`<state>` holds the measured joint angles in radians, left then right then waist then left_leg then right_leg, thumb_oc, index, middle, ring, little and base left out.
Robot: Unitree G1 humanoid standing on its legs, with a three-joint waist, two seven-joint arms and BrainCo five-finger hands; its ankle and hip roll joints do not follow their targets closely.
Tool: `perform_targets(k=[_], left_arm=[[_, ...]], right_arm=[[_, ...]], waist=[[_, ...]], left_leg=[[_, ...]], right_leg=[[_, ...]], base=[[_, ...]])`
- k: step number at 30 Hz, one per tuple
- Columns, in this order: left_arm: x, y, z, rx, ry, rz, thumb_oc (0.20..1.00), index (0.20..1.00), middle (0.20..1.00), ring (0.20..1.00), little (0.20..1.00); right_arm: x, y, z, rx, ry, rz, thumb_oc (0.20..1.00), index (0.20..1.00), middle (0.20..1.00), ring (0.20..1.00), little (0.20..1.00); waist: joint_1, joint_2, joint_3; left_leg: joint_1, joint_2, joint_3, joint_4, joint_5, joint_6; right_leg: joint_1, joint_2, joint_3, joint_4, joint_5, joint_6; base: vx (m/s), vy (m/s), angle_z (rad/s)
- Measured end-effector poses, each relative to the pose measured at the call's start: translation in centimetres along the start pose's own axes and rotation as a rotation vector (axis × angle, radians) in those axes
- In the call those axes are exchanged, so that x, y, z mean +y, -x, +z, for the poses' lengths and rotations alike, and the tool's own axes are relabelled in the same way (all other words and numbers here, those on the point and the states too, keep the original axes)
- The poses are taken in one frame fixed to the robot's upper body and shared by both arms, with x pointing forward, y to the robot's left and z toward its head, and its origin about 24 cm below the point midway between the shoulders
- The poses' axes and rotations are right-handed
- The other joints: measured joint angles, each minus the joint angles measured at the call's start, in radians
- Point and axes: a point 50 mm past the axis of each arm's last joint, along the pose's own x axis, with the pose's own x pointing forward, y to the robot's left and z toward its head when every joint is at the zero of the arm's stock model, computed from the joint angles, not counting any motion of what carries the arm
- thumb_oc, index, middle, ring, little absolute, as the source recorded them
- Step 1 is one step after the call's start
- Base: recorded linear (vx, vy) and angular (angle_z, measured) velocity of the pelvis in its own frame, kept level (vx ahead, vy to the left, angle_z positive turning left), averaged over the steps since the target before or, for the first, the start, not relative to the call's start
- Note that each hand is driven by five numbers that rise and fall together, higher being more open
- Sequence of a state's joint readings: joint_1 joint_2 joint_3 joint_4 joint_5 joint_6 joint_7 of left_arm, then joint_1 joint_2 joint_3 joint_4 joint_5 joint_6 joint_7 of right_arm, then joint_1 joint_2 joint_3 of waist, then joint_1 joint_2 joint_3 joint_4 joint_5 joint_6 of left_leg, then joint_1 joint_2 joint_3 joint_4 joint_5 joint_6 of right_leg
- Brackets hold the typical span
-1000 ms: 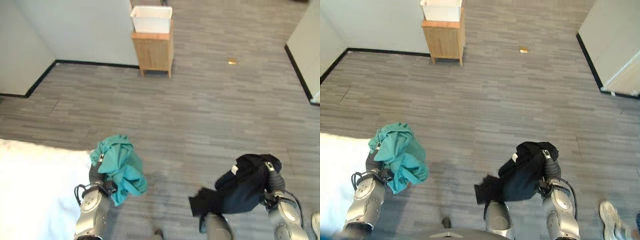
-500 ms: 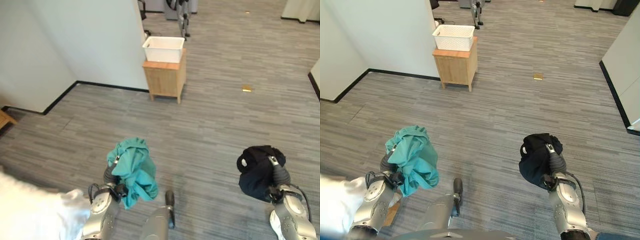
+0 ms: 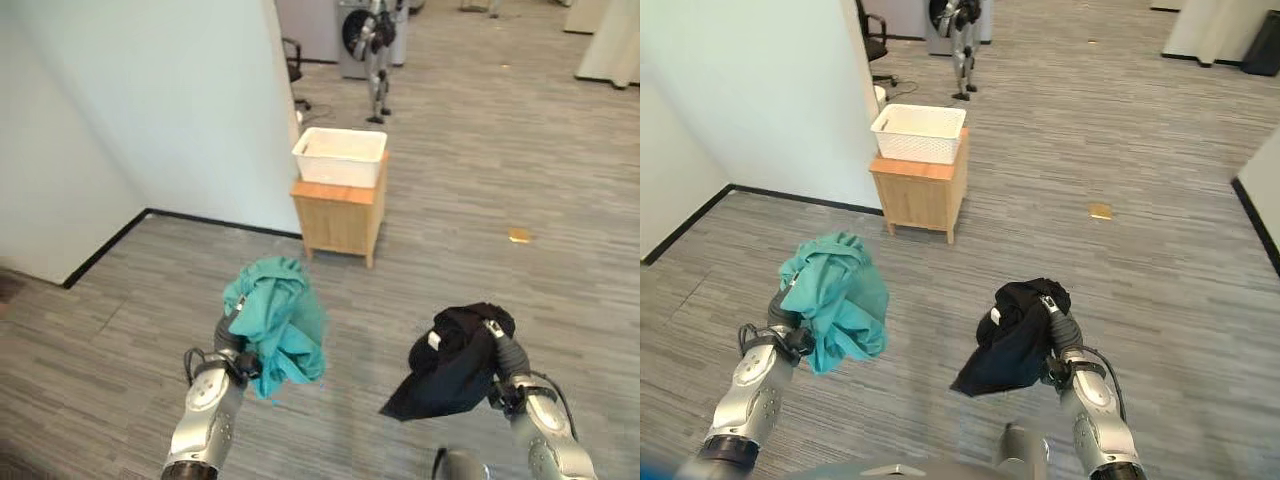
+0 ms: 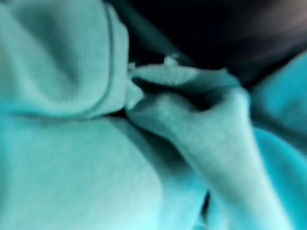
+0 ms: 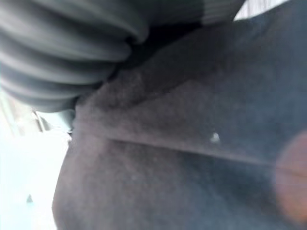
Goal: Pick up bed clothes into laundry basket.
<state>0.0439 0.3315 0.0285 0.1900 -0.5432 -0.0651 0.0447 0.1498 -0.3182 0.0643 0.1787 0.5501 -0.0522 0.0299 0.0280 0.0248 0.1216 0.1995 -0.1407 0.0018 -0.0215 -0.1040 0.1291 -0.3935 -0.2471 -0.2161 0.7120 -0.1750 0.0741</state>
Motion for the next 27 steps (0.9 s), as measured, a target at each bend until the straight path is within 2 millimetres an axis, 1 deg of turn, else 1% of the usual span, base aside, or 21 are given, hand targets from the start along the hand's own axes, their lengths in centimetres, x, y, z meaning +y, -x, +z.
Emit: perform_targets(k=[1, 2, 4, 5, 6, 7, 8, 10, 11, 12, 13, 14, 15, 16, 17, 18, 20, 23, 24, 25, 27], left_arm=[[0.1, 0.0, 0.0, 0.004, -0.010, -0.001, 0.200, 0.200, 0.200, 0.200, 0.200], [0.1, 0.0, -0.1, 0.012, -0.013, -0.003, 0.200, 0.200, 0.200, 0.200, 0.200], [0.3, 0.1, -0.2, 0.015, -0.018, 0.000, 0.200, 0.200, 0.200, 0.200, 0.200], [0.4, 0.0, -0.3, 0.021, -0.021, 0.001, 0.200, 0.200, 0.200, 0.200, 0.200], [0.1, 0.0, -0.7, 0.037, -0.025, -0.008, 0.200, 0.200, 0.200, 0.200, 0.200], [-0.3, 0.1, -1.0, 0.049, -0.034, -0.028, 0.200, 0.200, 0.200, 0.200, 0.200], [-0.7, 0.4, -1.8, 0.075, -0.023, -0.038, 0.200, 0.200, 0.200, 0.200, 0.200], [-0.8, 1.1, -2.5, 0.096, -0.003, -0.033, 0.200, 0.200, 0.200, 0.200, 0.200], [-1.0, 1.2, -2.8, 0.101, 0.006, -0.034, 0.200, 0.200, 0.200, 0.200, 0.200], [-1.3, 1.1, -3.0, 0.105, 0.020, -0.036, 0.200, 0.200, 0.200, 0.200, 0.200], [-1.8, 0.9, -3.0, 0.105, 0.026, -0.050, 0.200, 0.200, 0.200, 0.200, 0.200], [-2.1, 0.7, -2.9, 0.100, 0.041, -0.055, 0.200, 0.200, 0.200, 0.200, 0.200], [-2.4, 0.5, -2.7, 0.087, 0.062, -0.058, 0.200, 0.200, 0.200, 0.200, 0.200], [-2.3, 0.6, -2.4, 0.076, 0.063, -0.061, 0.200, 0.200, 0.200, 0.200, 0.200], [-1.9, 0.8, -2.4, 0.080, 0.056, -0.049, 0.200, 0.200, 0.200, 0.200, 0.200], [-1.2, 1.1, -2.7, 0.095, 0.045, -0.027, 0.200, 0.200, 0.200, 0.200, 0.200], [-0.3, 1.2, -2.7, 0.100, 0.064, 0.009, 0.200, 0.200, 0.200, 0.200, 0.200], [0.5, 1.8, -3.4, 0.136, 0.058, 0.034, 0.200, 0.200, 0.200, 0.200, 0.200], [0.7, 2.0, -3.9, 0.159, 0.054, 0.043, 0.200, 0.200, 0.200, 0.200, 0.200], [0.8, 2.1, -3.9, 0.161, 0.054, 0.051, 0.200, 0.200, 0.200, 0.200, 0.200], [0.5, 2.1, -4.1, 0.163, 0.068, 0.057, 0.200, 0.200, 0.200, 0.200, 0.200]], right_arm=[[-0.2, 0.0, -0.1, 0.005, -0.001, -0.006, 0.200, 0.200, 0.200, 0.200, 0.200], [-0.5, 0.2, -0.4, 0.015, -0.002, -0.020, 0.200, 0.200, 0.200, 0.200, 0.200], [-0.9, 0.4, -0.9, 0.036, -0.006, -0.038, 0.200, 0.200, 0.200, 0.200, 0.200], [-0.9, 0.4, -0.9, 0.038, -0.008, -0.039, 0.200, 0.200, 0.200, 0.200, 0.200], [-1.2, 0.6, -1.0, 0.037, -0.021, -0.058, 0.200, 0.200, 0.200, 0.200, 0.200], [-1.7, 0.9, -1.2, 0.040, -0.032, -0.084, 0.200, 0.200, 0.200, 0.200, 0.200], [-2.5, 1.1, -1.1, 0.043, -0.024, -0.106, 0.200, 0.200, 0.200, 0.200, 0.200], [-3.0, 0.7, -0.8, 0.035, -0.022, -0.122, 0.200, 0.200, 0.200, 0.200, 0.200], [-3.1, 0.7, -0.6, 0.040, -0.006, -0.110, 0.200, 0.200, 0.200, 0.200, 0.200], [-3.4, 0.5, -0.4, 0.045, 0.008, -0.112, 0.200, 0.200, 0.200, 0.200, 0.200], [-3.7, 0.5, -0.2, 0.048, 0.018, -0.120, 0.200, 0.200, 0.200, 0.200, 0.200], [-3.8, 0.4, 0.0, 0.042, 0.024, -0.121, 0.200, 0.200, 0.200, 0.200, 0.200], [-3.9, 0.2, 0.4, 0.030, 0.024, -0.122, 0.200, 0.200, 0.200, 0.200, 0.200], [-3.7, -0.2, 0.9, 0.014, 0.020, -0.116, 0.200, 0.200, 0.200, 0.200, 0.200], [-3.7, -0.1, 0.9, 0.014, 0.019, -0.117, 0.200, 0.200, 0.200, 0.200, 0.200], [-3.6, -0.1, 1.0, 0.009, 0.021, -0.117, 0.200, 0.200, 0.200, 0.200, 0.200], [-3.8, -0.2, 1.8, -0.027, 0.022, -0.132, 0.200, 0.200, 0.200, 0.200, 0.200], [-4.2, -0.6, 3.0, -0.089, 0.022, -0.162, 0.200, 0.200, 0.200, 0.200, 0.200], [-4.3, -0.7, 3.4, -0.099, 0.037, -0.165, 0.200, 0.200, 0.200, 0.200, 0.200], [-4.0, -1.0, 3.6, -0.104, 0.047, -0.152, 0.200, 0.200, 0.200, 0.200, 0.200], [-3.4, -1.2, 4.1, -0.118, 0.061, -0.125, 0.200, 0.200, 0.200, 0.200, 0.200]], waist=[[-0.005, -0.010, 0.013], [-0.019, -0.017, 0.023], [-0.045, -0.027, 0.032], [-0.052, -0.033, 0.038], [-0.062, -0.062, 0.030], [-0.070, -0.071, 0.030], [-0.068, -0.075, 0.024], [-0.066, -0.040, 0.025], [-0.059, -0.027, 0.018], [-0.061, -0.003, 0.013], [-0.072, 0.003, 0.009], [-0.075, -0.006, 0.015], [-0.060, -0.025, 0.027], [-0.027, -0.043, 0.041], [-0.001, -0.068, 0.055], [0.006, -0.108, 0.060], [0.006, -0.156, 0.068], [0.003, -0.143, 0.061], [0.002, -0.121, 0.053], [0.013, -0.113, 0.052], [0.006, -0.104, 0.050]], left_leg=[[0.029, 0.005, -0.011, -0.002, -0.002, -0.003], [0.057, 0.018, -0.030, -0.006, -0.019, -0.031], [0.120, 0.066, -0.072, -0.021, -0.063, -0.093], [0.141, 0.072, -0.078, -0.025, -0.067, -0.101], [0.163, 0.083, -0.112, -0.014, -0.083, -0.125], [0.193, 0.071, -0.132, -0.015, -0.086, -0.129], [0.230, 0.069, -0.113, 0.001, -0.093, -0.140], [0.237, 0.102, -0.117, 0.081, -0.088, -0.150], [0.231, 0.105, -0.130, 0.170, -0.075, -0.167], [0.204, 0.121, -0.140, 0.264, -0.071, -0.173], [0.131, 0.128, -0.139, 0.404, -0.043, -0.208], [0.023, 0.125, -0.101, 0.610, 0.062, -0.256], [-0.103, 0.124, -0.081, 0.827, 0.145, -0.247], [-0.269, 0.130, -0.058, 1.050, 0.149, -0.224], [-0.332, 0.148, -0.005, 1.064, 0.113, -0.187], [-0.398, 0.174, 0.051, 0.989, 0.074, -0.181], [-0.496, 0.247, 0.136, 0.740, 0.069, -0.169], [-0.527, 0.301, 0.149, 0.414, 0.088, -0.170], [-0.506, 0.281, 0.127, 0.226, 0.100, -0.171], [-0.487, 0.215, 0.039, 0.096, 0.117, -0.174], [-0.432, 0.116, 0.044, 0.036, 0.179, -0.089]], right_leg=[[-0.006, 0.030, 0.014, -0.113, 0.022, -0.013], [-0.009, 0.070, 0.021, -0.192, 0.044, -0.007], [0.006, 0.207, 0.125, -0.483, 0.088, 0.025], [0.017, 0.238, 0.150, -0.571, 0.098, 0.022], [0.027, 0.251, 0.157, -0.659, 0.096, 0.023], [0.039, 0.243, 0.107, -0.659, 0.084, 0.008], [0.063, 0.237, 0.090, -0.642, 0.177, -0.026], [0.066, 0.242, 0.050, -0.548, 0.198, -0.036], [0.076, 0.247, 0.054, -0.493, 0.257, -0.115], [0.078, 0.251, 0.038, -0.441, 0.224, -0.127], [0.089, 0.250, 0.021, -0.422, 0.188, -0.132], [0.119, 0.247, 0.001, -0.425, 0.160, -0.157], [0.147, 0.250, 0.006, -0.436, 0.134, -0.182], [0.218, 0.273, 0.016, -0.473, 0.111, -0.202], [0.279, 0.278, 0.031, -0.519, 0.118, -0.205], [0.338, 0.269, 0.042, -0.560, 0.101, -0.179], [0.418, 0.264, 0.032, -0.630, 0.080, -0.172], [0.515, 0.302, 0.032, -0.688, 0.090, -0.149], [0.554, 0.319, 0.036, -0.705, 0.082, -0.142], [0.591, 0.322, 0.074, -0.729, 0.072, -0.125], [0.664, 0.325, 0.095, -0.743, 0.043, -0.077]], base=[[0.59, -0.146, 0.68], [0.63, -0.144, 0.89], [0.82, -0.183, 0.85], [0.78, -0.189, 0.85], [0.51, -0.157, 0.92], [0.56, -0.174, 0.89], [0.40, -0.130, 0.49], [0.44, -0.161, 0.09], [0.59, -0.274, 0.12], [0.62, -0.331, 0.33], [0.43, -0.306, 0.58], [0.44, -0.338, 0.53], [0.39, -0.323, 0.19], [0.48, -0.271, -0.18], [0.45, -0.176, -0.32], [0.45, -0.076, -0.06], [0.30, 0.025, 0.03], [0.35, 0.075, -0.35], [0.49, 0.105, -0.78], [0.42, 0.105, -0.90], [0.27, 0.114, -0.69]])
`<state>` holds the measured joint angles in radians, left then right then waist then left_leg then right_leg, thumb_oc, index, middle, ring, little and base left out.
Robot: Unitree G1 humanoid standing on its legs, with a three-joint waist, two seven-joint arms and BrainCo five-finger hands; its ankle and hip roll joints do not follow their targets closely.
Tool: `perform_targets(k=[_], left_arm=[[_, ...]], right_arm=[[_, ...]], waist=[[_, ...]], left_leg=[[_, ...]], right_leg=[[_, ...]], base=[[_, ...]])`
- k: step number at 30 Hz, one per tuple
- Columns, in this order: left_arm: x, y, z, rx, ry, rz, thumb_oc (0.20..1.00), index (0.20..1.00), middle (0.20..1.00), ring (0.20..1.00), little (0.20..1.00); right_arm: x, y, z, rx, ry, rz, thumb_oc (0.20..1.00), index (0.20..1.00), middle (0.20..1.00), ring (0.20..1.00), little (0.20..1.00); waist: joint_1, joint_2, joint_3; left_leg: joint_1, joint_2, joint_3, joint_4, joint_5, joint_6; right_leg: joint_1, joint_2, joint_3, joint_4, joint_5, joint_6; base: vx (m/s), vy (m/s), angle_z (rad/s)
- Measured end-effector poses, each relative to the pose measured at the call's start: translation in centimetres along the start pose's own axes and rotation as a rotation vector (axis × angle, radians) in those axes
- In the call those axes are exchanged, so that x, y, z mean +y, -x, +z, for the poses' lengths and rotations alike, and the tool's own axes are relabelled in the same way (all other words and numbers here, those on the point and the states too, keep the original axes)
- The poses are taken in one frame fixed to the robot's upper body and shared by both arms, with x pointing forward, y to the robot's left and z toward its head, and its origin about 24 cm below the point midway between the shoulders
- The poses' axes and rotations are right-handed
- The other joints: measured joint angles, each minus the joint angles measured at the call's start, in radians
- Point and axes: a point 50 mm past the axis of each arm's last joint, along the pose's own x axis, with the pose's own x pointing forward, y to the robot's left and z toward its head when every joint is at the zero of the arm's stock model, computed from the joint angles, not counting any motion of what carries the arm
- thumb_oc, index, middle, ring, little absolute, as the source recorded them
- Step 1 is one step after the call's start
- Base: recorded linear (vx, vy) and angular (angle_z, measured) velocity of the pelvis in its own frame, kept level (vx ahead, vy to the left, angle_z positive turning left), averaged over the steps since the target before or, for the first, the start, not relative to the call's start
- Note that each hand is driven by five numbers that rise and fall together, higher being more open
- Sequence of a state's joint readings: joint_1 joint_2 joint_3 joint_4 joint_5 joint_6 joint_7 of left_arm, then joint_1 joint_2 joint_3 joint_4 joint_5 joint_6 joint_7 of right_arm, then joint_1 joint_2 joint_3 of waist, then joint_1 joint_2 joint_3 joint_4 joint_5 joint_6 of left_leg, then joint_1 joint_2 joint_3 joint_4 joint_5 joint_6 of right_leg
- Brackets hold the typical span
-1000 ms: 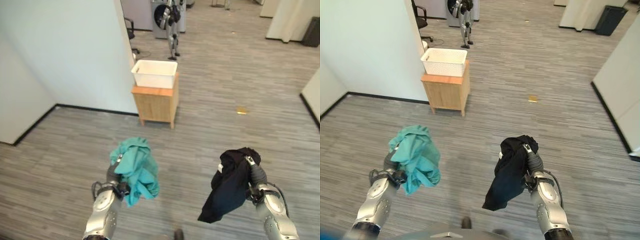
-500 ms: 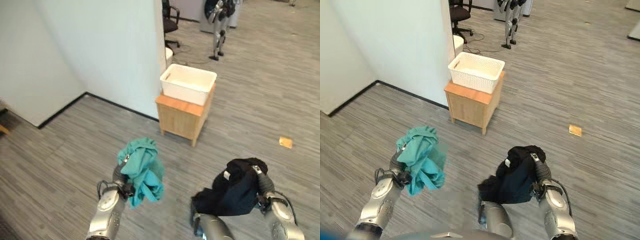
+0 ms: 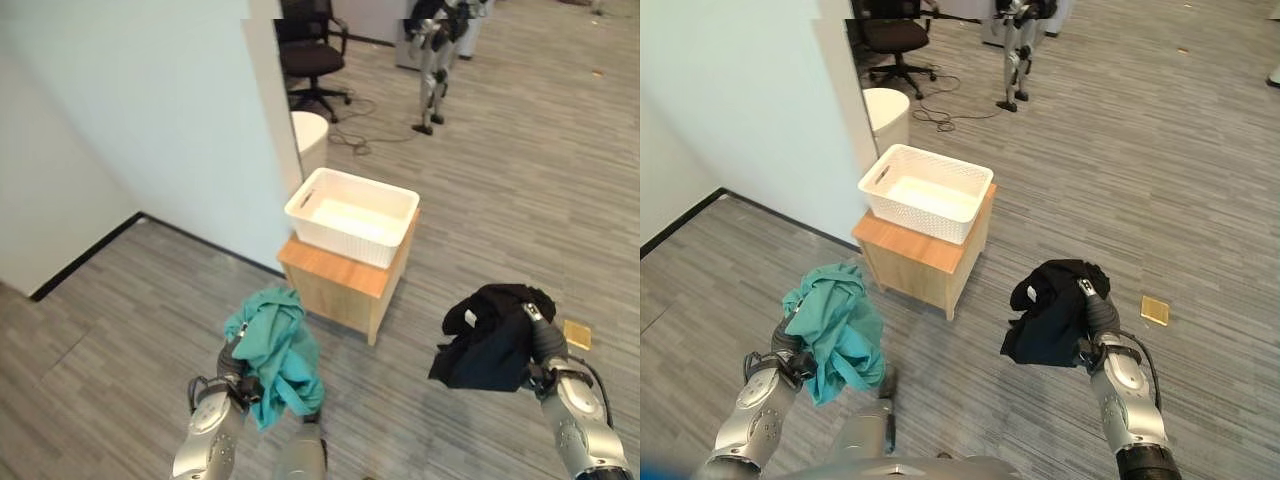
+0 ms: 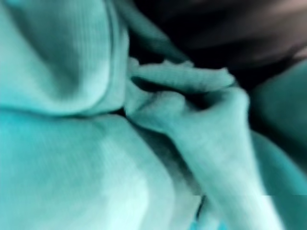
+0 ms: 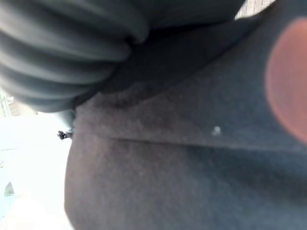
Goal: Pick up bed clothes into laundry basket.
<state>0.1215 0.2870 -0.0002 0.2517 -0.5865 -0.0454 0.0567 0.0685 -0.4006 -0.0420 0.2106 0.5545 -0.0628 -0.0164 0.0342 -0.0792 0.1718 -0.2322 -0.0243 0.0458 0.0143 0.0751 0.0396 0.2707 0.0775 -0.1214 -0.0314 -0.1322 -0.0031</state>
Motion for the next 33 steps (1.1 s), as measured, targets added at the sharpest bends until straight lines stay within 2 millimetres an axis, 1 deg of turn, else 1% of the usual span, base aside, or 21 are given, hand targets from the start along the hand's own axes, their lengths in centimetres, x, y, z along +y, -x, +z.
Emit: perform_targets(k=[1, 2, 3, 4, 7, 9, 10, 13, 14, 15, 17, 18, 19, 21, 22, 25, 26, 27, 28, 31, 33], left_arm=[[-0.2, 0.3, -0.6, 0.019, 0.008, 0.002, 0.200, 0.200, 0.200, 0.200, 0.200], [-0.4, 0.1, -0.8, 0.035, -0.025, -0.019, 0.200, 0.200, 0.200, 0.200, 0.200], [-0.7, -0.1, -0.6, 0.028, -0.022, -0.026, 0.200, 0.200, 0.200, 0.200, 0.200], [-1.5, -0.6, -0.1, 0.013, -0.031, -0.057, 0.200, 0.200, 0.200, 0.200, 0.200], [-3.0, -1.8, 1.8, -0.050, -0.031, -0.114, 0.200, 0.200, 0.200, 0.200, 0.200], [-3.4, -2.1, 2.3, -0.068, -0.037, -0.128, 0.200, 0.200, 0.200, 0.200, 0.200], [-3.3, -2.1, 2.3, -0.062, -0.070, -0.141, 0.200, 0.200, 0.200, 0.200, 0.200], [-3.1, -1.7, 1.9, -0.038, -0.107, -0.169, 0.200, 0.200, 0.200, 0.200, 0.200], [-2.9, -1.4, 1.6, -0.028, -0.109, -0.168, 0.200, 0.200, 0.200, 0.200, 0.200], [-2.7, -1.2, 1.5, -0.025, -0.116, -0.171, 0.200, 0.200, 0.200, 0.200, 0.200], [-3.0, -1.3, 1.7, -0.033, -0.114, -0.186, 0.200, 0.200, 0.200, 0.200, 0.200], [-3.5, -1.4, 1.8, -0.034, -0.115, -0.206, 0.200, 0.200, 0.200, 0.200, 0.200], [-3.7, -1.5, 1.8, -0.030, -0.122, -0.226, 0.200, 0.200, 0.200, 0.200, 0.200], [-3.8, -1.3, 1.4, -0.015, -0.127, -0.243, 0.200, 0.200, 0.200, 0.200, 0.200], [-3.8, -0.6, 0.3, 0.017, -0.115, -0.246, 0.200, 0.200, 0.200, 0.200, 0.200], [-4.2, 0.3, -0.7, 0.053, -0.117, -0.290, 0.200, 0.200, 0.200, 0.200, 0.200], [-4.4, 0.6, -1.2, 0.076, -0.118, -0.308, 0.200, 0.200, 0.200, 0.200, 0.200], [-4.5, 0.9, -1.7, 0.094, -0.116, -0.316, 0.200, 0.200, 0.200, 0.200, 0.200], [-4.6, 1.3, -2.1, 0.110, -0.112, -0.323, 0.200, 0.200, 0.200, 0.200, 0.200], [-4.4, 1.8, -2.6, 0.138, -0.115, -0.334, 0.200, 0.200, 0.200, 0.200, 0.200], [-4.3, 2.0, -2.9, 0.163, -0.143, -0.348, 0.200, 0.200, 0.200, 0.200, 0.200]], right_arm=[[0.2, 0.2, -0.1, 0.004, 0.016, 0.018, 0.200, 0.200, 0.200, 0.200, 0.200], [0.6, 0.9, -1.0, 0.024, -0.014, 0.016, 0.200, 0.200, 0.200, 0.200, 0.200], [0.8, 0.9, -0.8, 0.013, -0.015, 0.024, 0.200, 0.200, 0.200, 0.200, 0.200], [0.9, 0.6, -0.3, -0.005, -0.015, 0.024, 0.200, 0.200, 0.200, 0.200, 0.200], [0.8, 0.7, -0.5, 0.003, -0.015, 0.013, 0.200, 0.200, 0.200, 0.200, 0.200], [1.0, 0.7, -0.7, 0.018, -0.012, 0.017, 0.200, 0.200, 0.200, 0.200, 0.200], [0.8, 0.7, -0.6, 0.012, 0.030, 0.009, 0.200, 0.200, 0.200, 0.200, 0.200], [0.1, 0.6, -0.2, -0.004, 0.065, -0.023, 0.200, 0.200, 0.200, 0.200, 0.200], [-0.2, 0.7, -0.1, -0.006, 0.070, -0.035, 0.200, 0.200, 0.200, 0.200, 0.200], [-0.6, 0.6, 0.3, -0.021, 0.072, -0.051, 0.200, 0.200, 0.200, 0.200, 0.200], [-1.5, 0.2, 1.6, -0.061, 0.117, -0.085, 0.200, 0.200, 0.200, 0.200, 0.200], [-2.5, 0.2, 2.9, -0.094, 0.163, -0.100, 0.200, 0.200, 0.200, 0.200, 0.200], [-3.0, 0.3, 3.3, -0.104, 0.168, -0.118, 0.200, 0.200, 0.200, 0.200, 0.200], [-3.5, 0.5, 4.3, -0.130, 0.201, -0.123, 0.200, 0.200, 0.200, 0.200, 0.200], [-3.8, 0.1, 5.2, -0.152, 0.215, -0.133, 0.200, 0.200, 0.200, 0.200, 0.200], [-4.2, -1.5, 8.7, -0.220, 0.323, -0.111, 0.200, 0.200, 0.200, 0.200, 0.200], [-4.2, -2.5, 11.4, -0.279, 0.392, -0.097, 0.200, 0.200, 0.200, 0.200, 0.200], [-4.2, -3.4, 14.2, -0.324, 0.473, -0.087, 0.200, 0.200, 0.200, 0.200, 0.200], [-3.8, -4.9, 17.5, -0.355, 0.589, -0.069, 0.200, 0.200, 0.200, 0.200, 0.200], [-1.9, -6.6, 21.9, -0.433, 0.689, -0.047, 0.200, 0.200, 0.200, 0.200, 0.200], [0.3, -8.5, 24.8, -0.438, 0.806, -0.036, 0.200, 0.200, 0.200, 0.200, 0.200]], waist=[[-0.002, 0.035, -0.018], [-0.007, 0.060, -0.052], [-0.009, 0.061, -0.053], [-0.021, 0.065, -0.061], [-0.028, 0.067, -0.060], [-0.026, 0.067, -0.060], [-0.008, 0.055, -0.046], [-0.006, 0.077, -0.018], [-0.005, 0.076, -0.018], [-0.005, 0.075, -0.016], [-0.007, 0.081, 0.005], [-0.035, 0.097, 0.018], [-0.052, 0.079, 0.024], [-0.062, 0.016, 0.033], [-0.054, 0.005, 0.034], [-0.039, 0.003, 0.035], [-0.015, 0.006, 0.033], [-0.010, 0.026, 0.026], [0.005, 0.028, 0.024], [0.036, 0.013, 0.018], [0.036, 0.006, 0.017]], left_leg=[[0.049, -0.021, 0.016, 0.031, 0.031, 0.066], [0.120, -0.008, -0.044, 0.001, 0.068, 0.061], [0.154, -0.015, -0.041, -0.039, 0.063, 0.071], [0.185, -0.026, -0.036, -0.082, 0.066, 0.075], [0.190, -0.047, -0.049, -0.092, 0.061, 0.082], [0.211, -0.048, -0.063, -0.099, 0.057, 0.086], [0.245, -0.053, -0.064, -0.095, 0.037, 0.076], [0.270, -0.027, -0.079, -0.050, -0.018, 0.052], [0.270, -0.023, -0.094, -0.046, -0.032, 0.051], [0.264, -0.014, -0.107, -0.046, -0.033, 0.051], [0.237, 0.012, -0.124, -0.043, -0.029, 0.052], [0.193, 0.039, -0.177, -0.023, -0.031, 0.041], [0.190, 0.033, -0.215, -0.031, -0.018, 0.027], [0.226, 0.004, -0.243, -0.057, -0.012, -0.008], [0.252, 0.021, -0.252, -0.087, -0.021, -0.023], [0.240, 0.053, -0.239, -0.073, -0.023, -0.038], [0.210, 0.056, -0.224, -0.010, -0.033, -0.051], [0.216, 0.074, -0.220, -0.038, -0.047, -0.071], [0.228, 0.085, -0.227, -0.062, -0.038, -0.086], [0.236, 0.088, -0.236, -0.074, -0.029, -0.099], [0.238, 0.088, -0.243, -0.082, -0.023, -0.107]], right_leg=[[0.039, 0.033, 0.018, 0.030, -0.014, 0.022], [-0.019, 0.032, 0.013, 0.216, -0.128, 0.050], [-0.048, -0.013, 0.007, 0.245, -0.160, 0.038], [-0.103, -0.098, 0.011, 0.270, -0.172, 0.064], [-0.227, -0.236, 0.024, 0.276, -0.146, 0.117], [-0.271, -0.268, 0.025, 0.284, -0.107, 0.159], [-0.306, -0.283, 0.041, 0.372, 0.013, 0.187], [-0.391, -0.272, 0.090, 0.622, 0.032, 0.178], [-0.389, -0.257, 0.111, 0.616, 0.009, 0.175], [-0.387, -0.237, 0.137, 0.556, -0.005, 0.158], [-0.399, -0.201, 0.148, 0.404, -0.004, 0.158], [-0.366, -0.146, 0.216, 0.129, 0.020, 0.175], [-0.329, -0.140, 0.230, 0.004, 0.070, 0.161], [-0.271, -0.175, 0.226, -0.064, 0.182, 0.148], [-0.247, -0.168, 0.177, -0.058, 0.235, 0.135], [-0.253, -0.149, 0.121, -0.075, 0.234, 0.109], [-0.260, -0.145, 0.100, -0.073, 0.236, 0.105], [-0.255, -0.128, 0.081, -0.072, 0.234, 0.099], [-0.244, -0.123, 0.061, -0.074, 0.235, 0.099], [-0.247, -0.116, 0.056, -0.074, 0.231, 0.094], [-0.248, -0.114, 0.057, -0.072, 0.232, 0.093]], base=[[0.33, 0.233, -0.59], [0.24, 0.233, -0.58], [0.27, 0.290, -0.41], [0.12, 0.203, -0.15], [0.07, 0.136, 0.22], [0.11, 0.217, 0.37], [0.08, 0.166, 0.20], [0.15, 0.057, 0.27], [0.22, -0.008, 0.24], [0.30, -0.072, 0.15], [0.25, -0.093, 0.26], [0.14, -0.052, 0.73], [0.18, -0.109, 1.08], [0.06, -0.110, 0.79], [0.02, -0.098, 0.52], [0.04, -0.053, 0.39], [0.09, -0.095, 0.35], [0.06, -0.078, 0.43], [0.08, -0.064, 0.29], [0.03, -0.030, 0.13], [0.01, -0.008, 0.04]])
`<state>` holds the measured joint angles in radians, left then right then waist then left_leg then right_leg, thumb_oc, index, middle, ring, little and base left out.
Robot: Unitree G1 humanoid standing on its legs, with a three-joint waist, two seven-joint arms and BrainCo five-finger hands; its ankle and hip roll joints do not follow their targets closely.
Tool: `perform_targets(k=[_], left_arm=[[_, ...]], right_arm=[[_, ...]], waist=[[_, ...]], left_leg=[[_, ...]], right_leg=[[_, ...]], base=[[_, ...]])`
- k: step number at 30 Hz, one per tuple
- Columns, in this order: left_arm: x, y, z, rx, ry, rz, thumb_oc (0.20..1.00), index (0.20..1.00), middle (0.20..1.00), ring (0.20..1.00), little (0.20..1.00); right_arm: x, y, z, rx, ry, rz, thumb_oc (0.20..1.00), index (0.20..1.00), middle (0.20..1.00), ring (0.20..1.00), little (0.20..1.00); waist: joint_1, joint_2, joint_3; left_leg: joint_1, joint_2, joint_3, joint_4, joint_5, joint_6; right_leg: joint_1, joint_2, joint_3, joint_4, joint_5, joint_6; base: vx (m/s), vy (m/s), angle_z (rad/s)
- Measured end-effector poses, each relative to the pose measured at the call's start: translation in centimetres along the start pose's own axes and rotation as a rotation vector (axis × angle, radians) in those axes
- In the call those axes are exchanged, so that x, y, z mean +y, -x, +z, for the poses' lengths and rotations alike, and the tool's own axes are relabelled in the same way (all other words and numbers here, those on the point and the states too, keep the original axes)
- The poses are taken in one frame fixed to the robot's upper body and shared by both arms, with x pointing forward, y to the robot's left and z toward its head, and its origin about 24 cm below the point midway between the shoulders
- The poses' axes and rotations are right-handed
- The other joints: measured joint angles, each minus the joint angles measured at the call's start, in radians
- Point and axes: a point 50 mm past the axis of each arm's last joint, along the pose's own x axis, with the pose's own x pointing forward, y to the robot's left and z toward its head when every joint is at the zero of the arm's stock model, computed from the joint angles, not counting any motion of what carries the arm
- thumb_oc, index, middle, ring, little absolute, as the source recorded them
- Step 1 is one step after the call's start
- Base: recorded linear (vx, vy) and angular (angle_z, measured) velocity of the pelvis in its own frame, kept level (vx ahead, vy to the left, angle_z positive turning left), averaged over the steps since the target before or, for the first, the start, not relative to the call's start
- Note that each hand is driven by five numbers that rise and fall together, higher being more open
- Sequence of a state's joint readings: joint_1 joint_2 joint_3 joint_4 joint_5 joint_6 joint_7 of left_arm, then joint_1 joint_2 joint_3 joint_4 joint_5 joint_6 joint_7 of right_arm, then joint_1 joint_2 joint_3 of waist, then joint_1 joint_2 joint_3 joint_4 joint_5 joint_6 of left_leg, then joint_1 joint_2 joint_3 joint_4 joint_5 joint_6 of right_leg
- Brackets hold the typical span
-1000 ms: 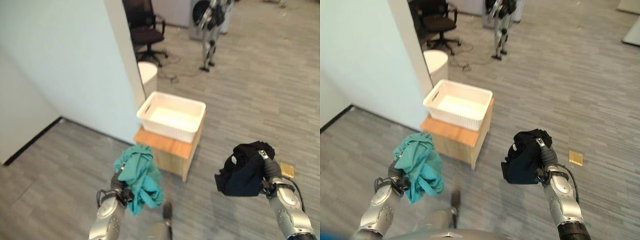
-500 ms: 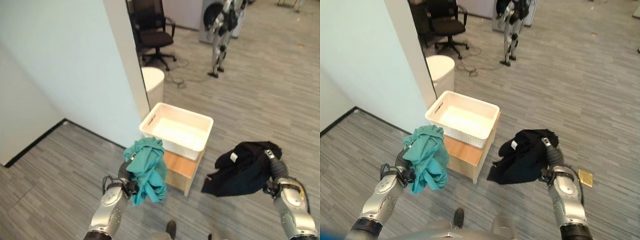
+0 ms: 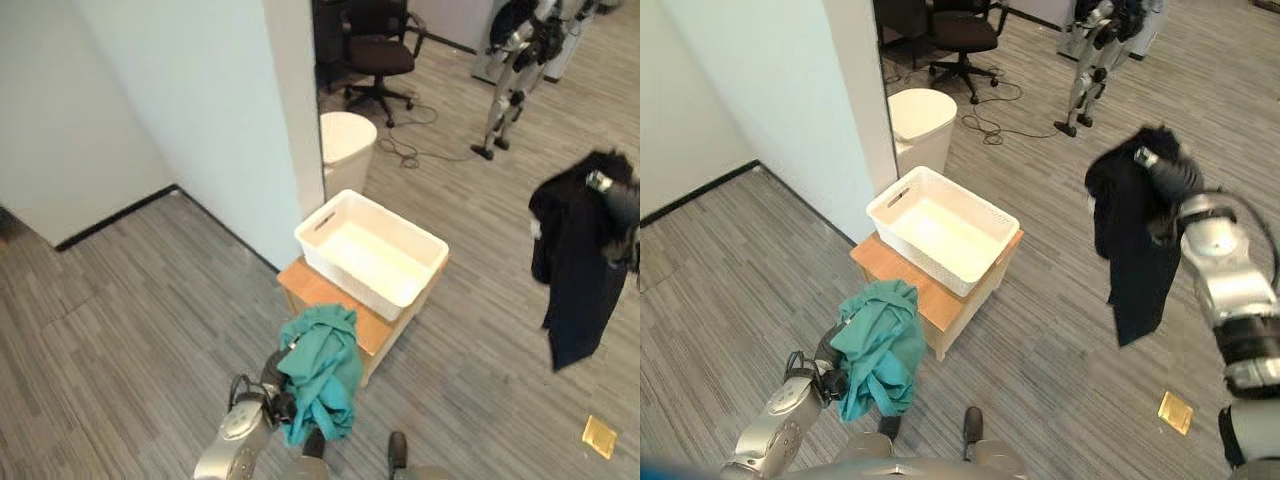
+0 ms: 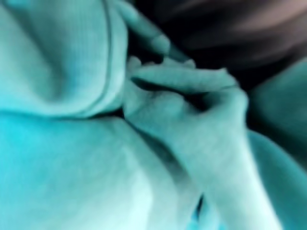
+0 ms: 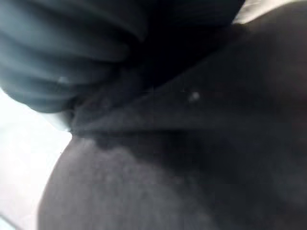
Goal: Pick up bed clothes into laundry basket.
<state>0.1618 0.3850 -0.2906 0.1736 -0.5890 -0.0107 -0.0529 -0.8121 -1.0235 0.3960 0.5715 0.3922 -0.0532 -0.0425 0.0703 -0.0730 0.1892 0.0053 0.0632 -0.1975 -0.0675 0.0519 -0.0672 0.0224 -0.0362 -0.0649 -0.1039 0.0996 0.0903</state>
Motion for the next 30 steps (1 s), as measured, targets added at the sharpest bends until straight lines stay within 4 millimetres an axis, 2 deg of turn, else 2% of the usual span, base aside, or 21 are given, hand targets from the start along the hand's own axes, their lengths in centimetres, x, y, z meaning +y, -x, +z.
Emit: perform_targets(k=[2, 4, 6, 7, 10, 12, 15, 16, 18, 21, 25, 27, 28, 29, 30], left_arm=[[-0.1, 0.1, 0.0, 0.005, 0.009, -0.015, 0.200, 0.200, 0.200, 0.200, 0.200], [0.3, 0.4, -0.1, 0.012, 0.015, -0.004, 0.200, 0.200, 0.200, 0.200, 0.200], [0.9, 0.7, -0.2, 0.024, -0.006, 0.009, 0.200, 0.200, 0.200, 0.200, 0.200], [1.1, 0.7, 0.0, 0.026, -0.021, 0.006, 0.200, 0.200, 0.200, 0.200, 0.200], [1.4, 0.8, 0.1, 0.025, -0.028, 0.017, 0.200, 0.200, 0.200, 0.200, 0.200], [1.7, 0.8, -0.7, 0.051, 0.024, 0.041, 0.200, 0.200, 0.200, 0.200, 0.200], [2.3, 0.7, -2.2, 0.105, 0.084, 0.089, 0.200, 0.200, 0.200, 0.200, 0.200], [2.4, 0.9, -2.4, 0.117, 0.083, 0.095, 0.200, 0.200, 0.200, 0.200, 0.200], [3.0, 1.3, -2.7, 0.131, 0.073, 0.115, 0.200, 0.200, 0.200, 0.200, 0.200], [3.7, 1.8, -3.6, 0.159, 0.081, 0.157, 0.200, 0.200, 0.200, 0.200, 0.200], [4.4, 1.9, -4.0, 0.176, 0.080, 0.210, 0.200, 0.200, 0.200, 0.200, 0.200], [4.4, 1.6, -3.6, 0.160, 0.077, 0.206, 0.200, 0.200, 0.200, 0.200, 0.200], [4.3, 1.2, -2.9, 0.136, 0.071, 0.198, 0.200, 0.200, 0.200, 0.200, 0.200], [4.2, 1.0, -2.7, 0.129, 0.069, 0.192, 0.200, 0.200, 0.200, 0.200, 0.200], [4.0, 0.6, -2.3, 0.115, 0.066, 0.184, 0.200, 0.200, 0.200, 0.200, 0.200]], right_arm=[[-1.3, -1.4, 2.8, -0.064, 0.018, -0.035, 0.200, 0.200, 0.200, 0.200, 0.200], [-1.5, -2.5, 5.8, -0.140, 0.039, -0.037, 0.200, 0.200, 0.200, 0.200, 0.200], [-0.8, -4.2, 7.9, -0.148, 0.117, -0.033, 0.200, 0.200, 0.200, 0.200, 0.200], [-1.1, -4.7, 8.7, -0.147, 0.162, -0.047, 0.200, 0.200, 0.200, 0.200, 0.200], [-1.8, -5.4, 9.5, -0.138, 0.161, -0.120, 0.200, 0.200, 0.200, 0.200, 0.200], [-0.5, -6.8, 10.6, -0.082, 0.137, -0.146, 0.200, 0.200, 0.200, 0.200, 0.200], [0.0, -7.2, 11.0, -0.056, 0.137, -0.150, 0.200, 0.200, 0.200, 0.200, 0.200], [0.2, -7.3, 11.3, -0.064, 0.138, -0.146, 0.200, 0.200, 0.200, 0.200, 0.200], [1.6, -7.6, 12.2, -0.082, 0.193, -0.111, 0.200, 0.200, 0.200, 0.200, 0.200], [4.3, -7.8, 13.7, -0.129, 0.175, -0.049, 0.200, 0.200, 0.200, 0.200, 0.200], [9.6, -6.6, 17.0, -0.314, 0.195, 0.105, 0.200, 0.200, 0.200, 0.200, 0.200], [11.7, -5.7, 17.1, -0.370, 0.196, 0.182, 0.200, 0.200, 0.200, 0.200, 0.200], [13.3, -5.1, 16.5, -0.389, 0.211, 0.234, 0.200, 0.200, 0.200, 0.200, 0.200], [13.8, -4.8, 16.1, -0.388, 0.212, 0.254, 0.200, 0.200, 0.200, 0.200, 0.200], [14.8, -4.9, 14.4, -0.330, 0.202, 0.285, 0.200, 0.200, 0.200, 0.200, 0.200]], waist=[[0.026, -0.005, -0.003], [0.052, -0.012, -0.004], [0.060, -0.016, -0.005], [0.062, -0.017, -0.005], [0.083, -0.027, -0.011], [0.089, -0.029, -0.012], [0.104, -0.043, -0.015], [0.122, -0.045, -0.015], [0.125, -0.054, -0.017], [0.129, -0.058, -0.016], [0.131, -0.060, -0.013], [0.129, -0.062, -0.002], [0.129, -0.065, 0.017], [0.131, -0.066, 0.026], [0.130, -0.060, 0.045]], left_leg=[[0.000, -0.002, -0.004, -0.005, 0.004, -0.005], [0.000, -0.006, -0.006, -0.007, 0.004, -0.005], [0.002, -0.008, -0.006, -0.008, 0.004, -0.005], [-0.001, -0.011, -0.007, -0.009, 0.004, -0.005], [-0.002, -0.011, -0.012, -0.015, 0.005, -0.005], [-0.002, -0.015, -0.012, -0.015, 0.004, -0.006], [-0.020, -0.015, -0.037, -0.016, 0.006, -0.009], [-0.022, -0.016, -0.038, -0.016, 0.007, -0.009], [-0.042, -0.017, -0.045, -0.013, 0.009, -0.011], [-0.069, -0.021, -0.061, -0.003, 0.011, -0.014], [-0.097, -0.023, -0.061, 0.001, 0.015, -0.019], [-0.106, -0.025, -0.061, 0.003, 0.015, -0.019], [-0.108, -0.025, -0.057, 0.004, 0.015, -0.019], [-0.112, -0.025, -0.055, 0.004, 0.016, -0.020], [-0.134, -0.027, -0.047, 0.008, 0.021, -0.021]], right_leg=[[0.001, -0.004, -0.006, -0.001, -0.001, 0.000], [0.002, -0.003, -0.007, 0.003, 0.002, -0.004], [0.002, -0.006, -0.007, 0.003, 0.003, -0.005], [0.001, -0.007, -0.009, 0.003, 0.003, -0.005], [0.002, -0.009, -0.011, 0.002, -0.002, 0.000], [-0.001, -0.012, -0.011, 0.003, -0.002, 0.001], [-0.005, -0.012, -0.035, 0.002, -0.008, 0.003], [-0.006, -0.013, -0.037, 0.003, -0.008, 0.003], [-0.021, -0.013, -0.042, 0.003, -0.008, 0.002], [-0.037, -0.013, -0.055, 0.003, -0.007, 0.002], [-0.066, -0.014, -0.056, 0.003, -0.004, -0.003], [-0.074, -0.015, -0.055, 0.004, -0.003, -0.002], [-0.077, -0.016, -0.051, 0.003, -0.003, -0.002], [-0.083, -0.016, -0.048, 0.003, -0.003, -0.001], [-0.108, -0.017, -0.040, 0.004, 0.003, 0.002]], base=[[0.01, -0.014, 0.17], [0.00, -0.012, 0.07], [0.00, 0.000, -0.04], [0.00, 0.000, 0.00], [0.00, 0.005, 0.10], [0.01, -0.001, -0.02], [0.00, 0.000, 0.26], [-0.01, 0.007, 0.08], [-0.02, 0.003, 0.11], [-0.04, 0.022, 0.11], [-0.05, 0.024, 0.02], [-0.08, 0.022, -0.02], [-0.10, 0.033, -0.06], [-0.09, 0.030, -0.14], [-0.07, 0.025, -0.22]])
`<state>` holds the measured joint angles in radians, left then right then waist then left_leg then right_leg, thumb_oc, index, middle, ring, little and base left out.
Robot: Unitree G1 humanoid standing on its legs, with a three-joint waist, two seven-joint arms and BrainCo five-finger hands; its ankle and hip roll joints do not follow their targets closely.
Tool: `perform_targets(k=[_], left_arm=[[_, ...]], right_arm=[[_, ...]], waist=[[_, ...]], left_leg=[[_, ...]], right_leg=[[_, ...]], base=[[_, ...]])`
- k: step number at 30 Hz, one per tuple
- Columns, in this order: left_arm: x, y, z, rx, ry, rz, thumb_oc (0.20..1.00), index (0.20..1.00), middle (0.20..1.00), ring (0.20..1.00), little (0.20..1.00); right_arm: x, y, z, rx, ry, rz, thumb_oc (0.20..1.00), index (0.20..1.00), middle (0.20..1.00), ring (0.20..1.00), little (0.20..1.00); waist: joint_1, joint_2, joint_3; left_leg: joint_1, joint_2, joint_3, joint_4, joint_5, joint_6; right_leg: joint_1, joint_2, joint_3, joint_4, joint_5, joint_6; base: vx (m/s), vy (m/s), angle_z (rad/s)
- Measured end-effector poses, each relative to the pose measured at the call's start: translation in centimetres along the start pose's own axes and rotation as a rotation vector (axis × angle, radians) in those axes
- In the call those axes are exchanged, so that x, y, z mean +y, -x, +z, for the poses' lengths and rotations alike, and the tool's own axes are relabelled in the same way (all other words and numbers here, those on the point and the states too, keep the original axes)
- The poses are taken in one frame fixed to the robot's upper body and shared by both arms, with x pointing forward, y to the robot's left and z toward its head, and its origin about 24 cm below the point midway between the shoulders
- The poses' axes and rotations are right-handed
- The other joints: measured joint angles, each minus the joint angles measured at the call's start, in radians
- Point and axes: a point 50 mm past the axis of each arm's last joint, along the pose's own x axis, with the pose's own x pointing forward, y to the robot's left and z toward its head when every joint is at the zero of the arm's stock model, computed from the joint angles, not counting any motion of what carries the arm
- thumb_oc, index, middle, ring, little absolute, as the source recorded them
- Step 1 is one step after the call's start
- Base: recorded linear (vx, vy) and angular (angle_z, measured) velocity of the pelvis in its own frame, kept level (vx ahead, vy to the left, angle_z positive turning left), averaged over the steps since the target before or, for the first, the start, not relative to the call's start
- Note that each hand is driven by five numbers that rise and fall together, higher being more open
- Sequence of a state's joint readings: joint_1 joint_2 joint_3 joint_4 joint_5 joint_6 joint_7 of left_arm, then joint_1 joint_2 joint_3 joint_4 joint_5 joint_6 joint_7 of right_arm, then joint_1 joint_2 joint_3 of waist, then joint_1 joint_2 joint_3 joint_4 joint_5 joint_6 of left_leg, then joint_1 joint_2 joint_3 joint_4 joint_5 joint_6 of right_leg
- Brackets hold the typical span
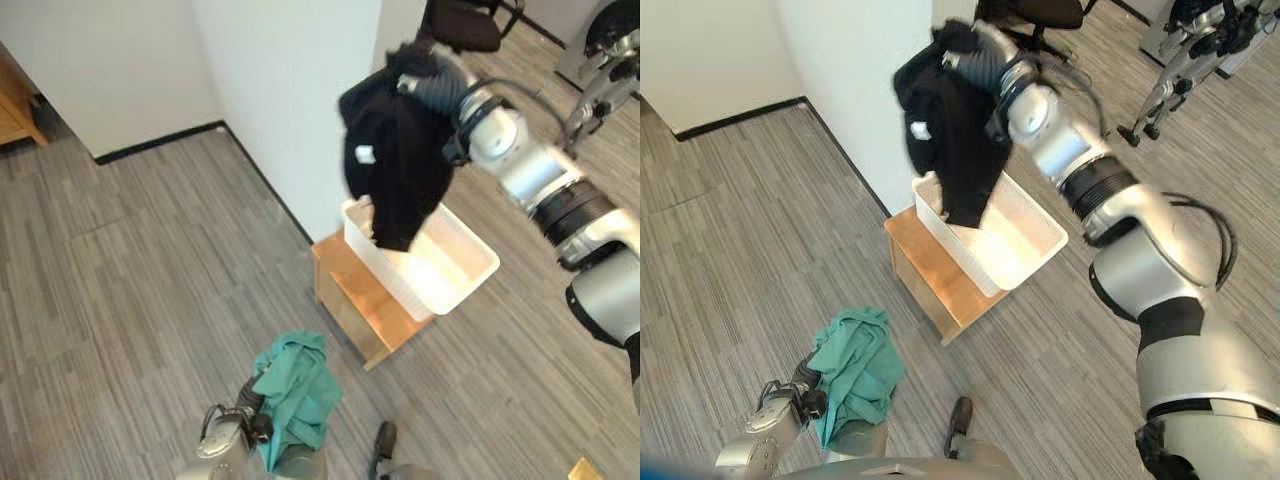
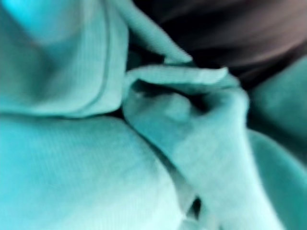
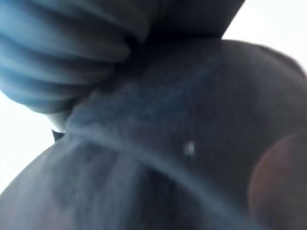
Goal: Pick up bed clothes into laundry basket.
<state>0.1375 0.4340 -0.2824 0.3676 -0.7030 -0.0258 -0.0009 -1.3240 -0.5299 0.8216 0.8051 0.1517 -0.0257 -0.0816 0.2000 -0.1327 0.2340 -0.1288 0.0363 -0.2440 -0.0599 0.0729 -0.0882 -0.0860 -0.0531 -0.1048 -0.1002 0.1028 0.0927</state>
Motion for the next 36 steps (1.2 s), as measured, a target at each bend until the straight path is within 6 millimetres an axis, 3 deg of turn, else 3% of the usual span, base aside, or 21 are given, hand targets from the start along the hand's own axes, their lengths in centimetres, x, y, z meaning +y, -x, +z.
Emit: perform_targets(k=[2, 3, 6, 8, 9, 11, 12, 14, 16, 19, 21, 24, 32, 34, 36], left_arm=[[-0.7, -0.6, 0.8, -0.021, -0.012, -0.022, 0.200, 0.200, 0.200, 0.200, 0.200], [-0.7, -0.6, 0.9, -0.031, -0.010, -0.017, 0.200, 0.200, 0.200, 0.200, 0.200], [-0.8, -0.7, 1.0, -0.038, -0.007, -0.012, 0.200, 0.200, 0.200, 0.200, 0.200], [-0.9, -0.8, 1.2, -0.049, 0.012, -0.002, 0.200, 0.200, 0.200, 0.200, 0.200], [-0.7, -0.7, 1.1, -0.050, 0.023, 0.014, 0.200, 0.200, 0.200, 0.200, 0.200], [-1.3, -1.2, 1.6, -0.071, 0.033, -0.002, 0.200, 0.200, 0.200, 0.200, 0.200], [-1.7, -1.5, 2.2, -0.088, 0.030, -0.017, 0.200, 0.200, 0.200, 0.200, 0.200], [-2.0, -1.8, 2.8, -0.105, 0.026, -0.027, 0.200, 0.200, 0.200, 0.200, 0.200], [-2.2, -1.9, 2.8, -0.103, 0.022, -0.037, 0.200, 0.200, 0.200, 0.200, 0.200], [-2.0, -1.5, 2.0, -0.079, 0.025, -0.027, 0.200, 0.200, 0.200, 0.200, 0.200], [-1.7, -1.1, 1.2, -0.056, 0.028, -0.018, 0.200, 0.200, 0.200, 0.200, 0.200], [-1.6, -1.0, 0.8, -0.043, 0.024, -0.012, 0.200, 0.200, 0.200, 0.200, 0.200], [-2.1, -0.9, 0.4, -0.027, 0.012, -0.032, 0.200, 0.200, 0.200, 0.200, 0.200], [-2.0, -0.9, 0.3, -0.024, 0.012, -0.028, 0.200, 0.200, 0.200, 0.200, 0.200], [-2.0, -1.0, 0.4, -0.025, 0.011, -0.028, 0.200, 0.200, 0.200, 0.200, 0.200]], right_arm=[[2.9, 0.6, -3.9, 0.192, -0.019, 0.048, 0.200, 0.200, 0.200, 0.200, 0.200], [3.0, 1.2, -5.7, 0.268, -0.006, 0.053, 0.200, 0.200, 0.200, 0.200, 0.200], [0.8, 3.5, -10.9, 0.496, 0.030, -0.016, 0.200, 0.200, 0.200, 0.200, 0.200], [-1.6, 5.3, -13.4, 0.623, 0.031, -0.089, 0.200, 0.200, 0.200, 0.200, 0.200], [-2.3, 5.6, -13.8, 0.650, 0.034, -0.109, 0.200, 0.200, 0.200, 0.200, 0.200], [-5.2, 6.0, -14.0, 0.662, 0.059, -0.179, 0.200, 0.200, 0.200, 0.200, 0.200], [-7.5, 5.4, -12.7, 0.629, 0.070, -0.244, 0.200, 0.200, 0.200, 0.200, 0.200], [-9.6, 4.7, -11.1, 0.584, 0.071, -0.304, 0.200, 0.200, 0.200, 0.200, 0.200], [-11.5, 3.4, -8.3, 0.491, 0.044, -0.368, 0.200, 0.200, 0.200, 0.200, 0.200], [-12.2, 2.6, -6.6, 0.447, 0.055, -0.376, 0.200, 0.200, 0.200, 0.200, 0.200], [-11.8, 2.0, -5.6, 0.398, 0.064, -0.358, 0.200, 0.200, 0.200, 0.200, 0.200], [-9.0, 0.8, -4.9, 0.363, 0.042, -0.290, 0.200, 0.200, 0.200, 0.200, 0.200], [-2.9, 1.6, -8.1, 0.466, 0.009, -0.151, 0.200, 0.200, 0.200, 0.200, 0.200], [-2.3, 2.0, -9.0, 0.507, 0.010, -0.137, 1.000, 1.000, 1.000, 1.000, 1.000], [-2.0, 2.4, -9.8, 0.543, 0.025, -0.120, 1.000, 1.000, 1.000, 1.000, 1.000]], waist=[[0.001, 0.013, 0.038], [-0.002, 0.025, 0.058], [0.003, 0.074, 0.096], [0.004, 0.107, 0.114], [-0.003, 0.111, 0.113], [-0.006, 0.119, 0.112], [-0.010, 0.122, 0.110], [-0.011, 0.125, 0.108], [-0.006, 0.124, 0.094], [-0.007, 0.117, 0.079], [-0.006, 0.101, 0.053], [-0.007, 0.078, 0.032], [0.004, 0.084, 0.026], [0.007, 0.089, 0.030], [0.009, 0.097, 0.034]], left_leg=[[-0.018, -0.005, 0.011, 0.012, 0.001, 0.001], [-0.026, -0.008, 0.014, 0.014, 0.004, 0.003], [-0.028, -0.008, 0.014, 0.011, 0.005, 0.006], [-0.028, -0.008, 0.013, 0.009, 0.005, 0.006], [-0.026, -0.008, 0.017, 0.008, 0.005, 0.006], [-0.026, -0.007, 0.018, 0.006, 0.005, 0.006], [-0.022, -0.006, 0.021, 0.006, 0.005, 0.006], [-0.022, -0.004, 0.023, 0.006, 0.005, 0.006], [-0.018, -0.003, 0.023, 0.006, 0.005, 0.006], [-0.018, -0.004, 0.023, 0.006, 0.005, 0.006], [-0.018, -0.003, 0.027, 0.003, 0.005, 0.006], [-0.023, -0.004, 0.039, 0.004, 0.005, 0.006], [-0.090, -0.014, 0.037, 0.018, 0.014, 0.010], [-0.096, -0.016, 0.036, 0.019, 0.016, 0.009], [-0.096, -0.016, 0.035, 0.017, 0.016, 0.009]], right_leg=[[-0.017, -0.006, 0.010, 0.000, 0.014, 0.000], [-0.025, -0.007, 0.012, 0.000, 0.018, -0.002], [-0.029, -0.008, 0.018, 0.000, 0.022, -0.003], [-0.029, -0.009, 0.016, 0.000, 0.023, -0.004], [-0.031, -0.008, 0.018, 0.000, 0.023, -0.004], [-0.032, -0.008, 0.018, 0.000, 0.023, -0.004], [-0.030, -0.008, 0.022, 0.000, 0.023, -0.004], [-0.029, -0.006, 0.023, 0.000, 0.024, -0.005], [-0.027, -0.004, 0.024, 0.000, 0.024, -0.006], [-0.025, -0.006, 0.024, 0.000, 0.024, -0.006], [-0.028, -0.005, 0.028, 0.000, 0.024, -0.006], [-0.038, -0.007, 0.033, 0.000, 0.025, -0.006], [-0.097, -0.016, 0.032, 0.000, 0.037, -0.004], [-0.101, -0.017, 0.031, 0.000, 0.038, -0.004], [-0.101, -0.017, 0.030, 0.000, 0.038, -0.004]], base=[[-0.06, 0.021, -0.17], [-0.07, 0.040, -0.05], [-0.02, 0.023, -0.03], [0.00, 0.007, -0.02], [0.01, 0.022, -0.04], [0.04, 0.022, -0.06], [0.06, 0.014, -0.06], [0.03, 0.006, -0.03], [0.06, 0.001, 0.01], [0.05, 0.000, 0.02], [-0.01, 0.006, -0.06], [-0.05, 0.004, -0.08], [-0.04, 0.007, 0.01], [0.00, 0.000, 0.00], [0.00, 0.000, 0.00]])
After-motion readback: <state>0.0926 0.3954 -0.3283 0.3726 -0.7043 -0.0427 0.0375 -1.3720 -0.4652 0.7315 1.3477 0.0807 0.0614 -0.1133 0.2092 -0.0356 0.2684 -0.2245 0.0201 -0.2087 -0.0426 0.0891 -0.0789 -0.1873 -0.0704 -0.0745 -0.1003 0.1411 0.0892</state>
